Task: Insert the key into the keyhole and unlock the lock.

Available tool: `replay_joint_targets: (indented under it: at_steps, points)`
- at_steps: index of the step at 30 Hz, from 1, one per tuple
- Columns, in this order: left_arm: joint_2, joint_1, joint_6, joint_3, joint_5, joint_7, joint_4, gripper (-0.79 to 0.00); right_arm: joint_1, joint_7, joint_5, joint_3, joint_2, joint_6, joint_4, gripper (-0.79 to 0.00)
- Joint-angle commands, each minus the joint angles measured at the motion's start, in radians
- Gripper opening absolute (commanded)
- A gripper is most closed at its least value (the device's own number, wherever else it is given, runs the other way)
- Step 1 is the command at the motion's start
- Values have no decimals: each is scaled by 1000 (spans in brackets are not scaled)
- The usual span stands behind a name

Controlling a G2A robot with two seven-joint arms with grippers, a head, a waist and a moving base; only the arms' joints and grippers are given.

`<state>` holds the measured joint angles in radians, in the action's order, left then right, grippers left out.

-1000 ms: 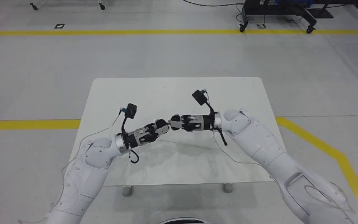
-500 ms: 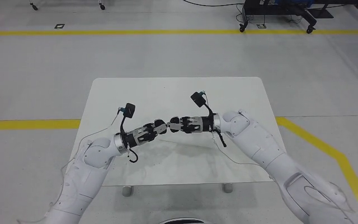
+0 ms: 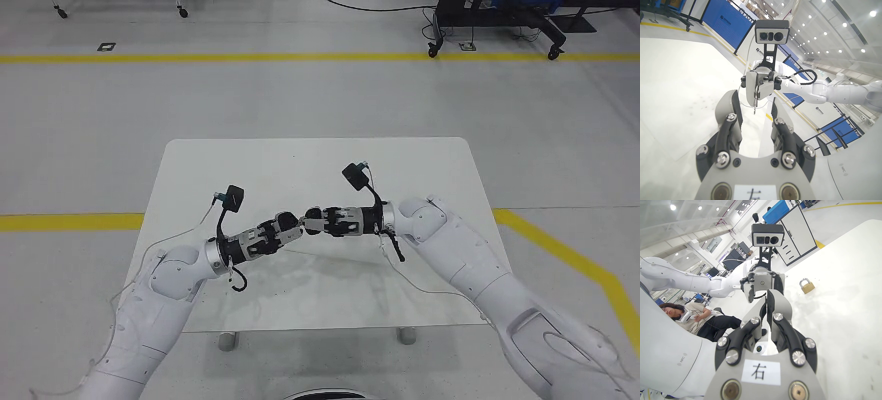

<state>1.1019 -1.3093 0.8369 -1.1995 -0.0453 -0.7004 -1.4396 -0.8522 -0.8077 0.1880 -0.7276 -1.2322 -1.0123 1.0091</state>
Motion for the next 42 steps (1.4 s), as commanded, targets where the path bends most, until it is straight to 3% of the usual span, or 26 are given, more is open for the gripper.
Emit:
replay_joint_targets:
  at_steps: [1, 2, 4, 28, 29, 31, 32, 34, 42]
  points:
    - [-1, 1, 2, 4, -3, 2, 0, -570, -1, 0, -4, -1, 0, 0, 0, -785]
    - [-1, 1, 2, 6, -5, 3, 1, -668, -1, 0, -4, -1, -1, 0, 0, -785]
    - [-2, 2, 1, 9, -6, 5, 2, -785, -1, 0, -4, -3, -1, 0, -1, -785]
    - [-13, 6, -9, 18, -8, 36, 6, -785, -3, 0, -17, 3, 13, 0, 16, -785]
    - [-14, 6, -9, 19, -9, 36, 5, -785, -2, 0, -16, 6, 14, 0, 17, -767]
    - [-15, 6, -8, 20, -10, 36, 4, -785, -1, 0, -12, 11, 15, 0, 18, -591]
    - [-15, 6, -7, 20, -10, 36, 4, -785, -1, 0, -5, 16, 16, 0, 22, -539]
    - [-17, 6, -4, 22, -7, 33, 3, -785, 0, 0, 5, 22, 20, 0, 27, -517]
    - [-24, -5, 12, 21, -11, 18, -13, -785, 1, 0, 36, 33, 39, 0, 38, -563]
